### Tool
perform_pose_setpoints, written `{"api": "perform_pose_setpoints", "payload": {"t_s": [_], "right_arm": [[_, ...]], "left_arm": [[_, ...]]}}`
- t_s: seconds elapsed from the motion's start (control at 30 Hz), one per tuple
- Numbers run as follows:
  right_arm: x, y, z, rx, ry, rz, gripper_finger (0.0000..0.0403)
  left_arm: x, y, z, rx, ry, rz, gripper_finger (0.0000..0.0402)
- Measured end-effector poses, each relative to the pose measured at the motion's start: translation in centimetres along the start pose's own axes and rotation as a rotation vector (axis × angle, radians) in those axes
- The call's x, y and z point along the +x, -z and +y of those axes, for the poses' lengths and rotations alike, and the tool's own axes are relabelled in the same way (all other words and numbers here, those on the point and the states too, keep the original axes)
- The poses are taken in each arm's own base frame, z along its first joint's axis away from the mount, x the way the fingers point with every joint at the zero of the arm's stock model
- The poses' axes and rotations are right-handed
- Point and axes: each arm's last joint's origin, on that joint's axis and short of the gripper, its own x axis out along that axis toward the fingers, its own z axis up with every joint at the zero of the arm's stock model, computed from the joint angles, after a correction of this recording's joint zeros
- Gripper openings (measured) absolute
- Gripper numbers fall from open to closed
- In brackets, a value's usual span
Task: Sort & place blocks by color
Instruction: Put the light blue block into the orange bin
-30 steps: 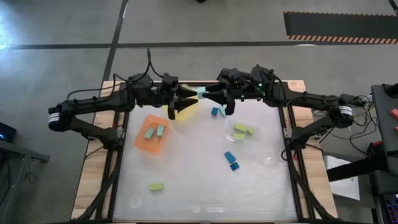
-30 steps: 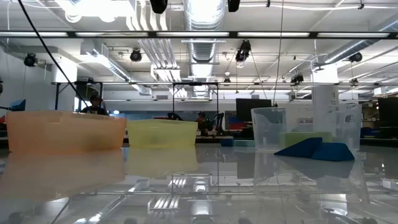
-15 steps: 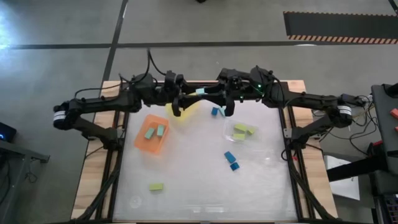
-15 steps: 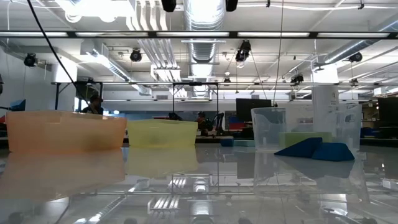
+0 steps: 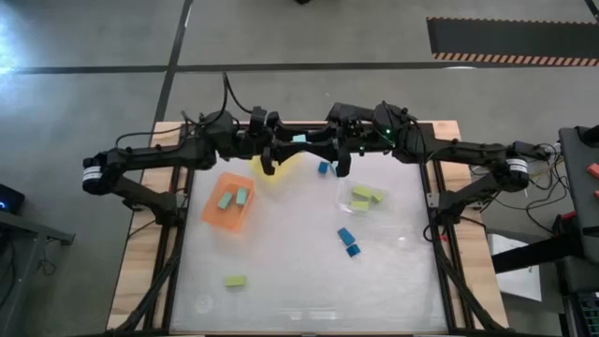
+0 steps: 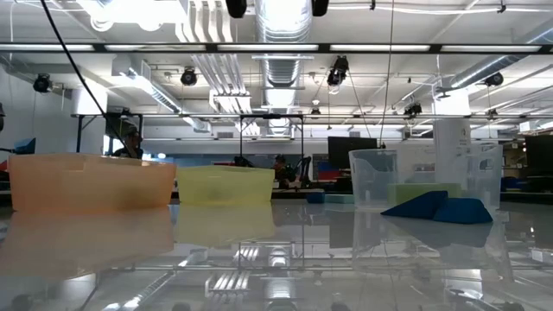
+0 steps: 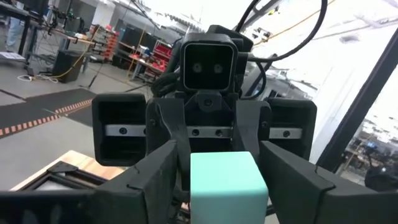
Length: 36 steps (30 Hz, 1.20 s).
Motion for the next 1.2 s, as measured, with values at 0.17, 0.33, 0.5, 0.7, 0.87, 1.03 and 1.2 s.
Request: {"api": "perform_pose_setpoints", "payload": {"t_s": [0.17,0.33,0.5,0.7,0.87,1.03,1.2], "right_arm": [[0.0,0.0,0.0,-0.003,-0.001,-0.003,0.0127],[0.0,-0.1,0.1,-0.002,-0.005,-0.012,0.0127],[-0.2,-0.5,0.2,-0.010,-0.011,-0.033,0.0127],[-0.1,-0.3,0.2,-0.006,-0.008,-0.021,0.0127],[-0.2,-0.4,0.2,-0.008,-0.010,-0.027,0.0127],[-0.2,-0.4,0.2,-0.008,-0.011,-0.029,0.0127],[-0.2,-0.4,0.2,-0.008,-0.010,-0.027,0.0127]], "left_arm": [[-0.3,-0.1,-0.1,0.001,-0.006,0.012,0.0197],[-0.4,-0.3,-0.2,-0.022,-0.005,0.007,0.0200],[-0.7,-0.8,-0.5,-0.024,0.018,-0.004,0.0224],[-1.1,-1.1,-0.5,-0.017,0.017,-0.014,0.0249],[-0.8,-0.8,-0.3,-0.020,0.011,-0.003,0.0251],[-0.7,-0.7,-0.3,-0.021,0.010,-0.001,0.0251],[-0.7,-0.7,-0.2,-0.021,0.009,0.001,0.0234]]}}
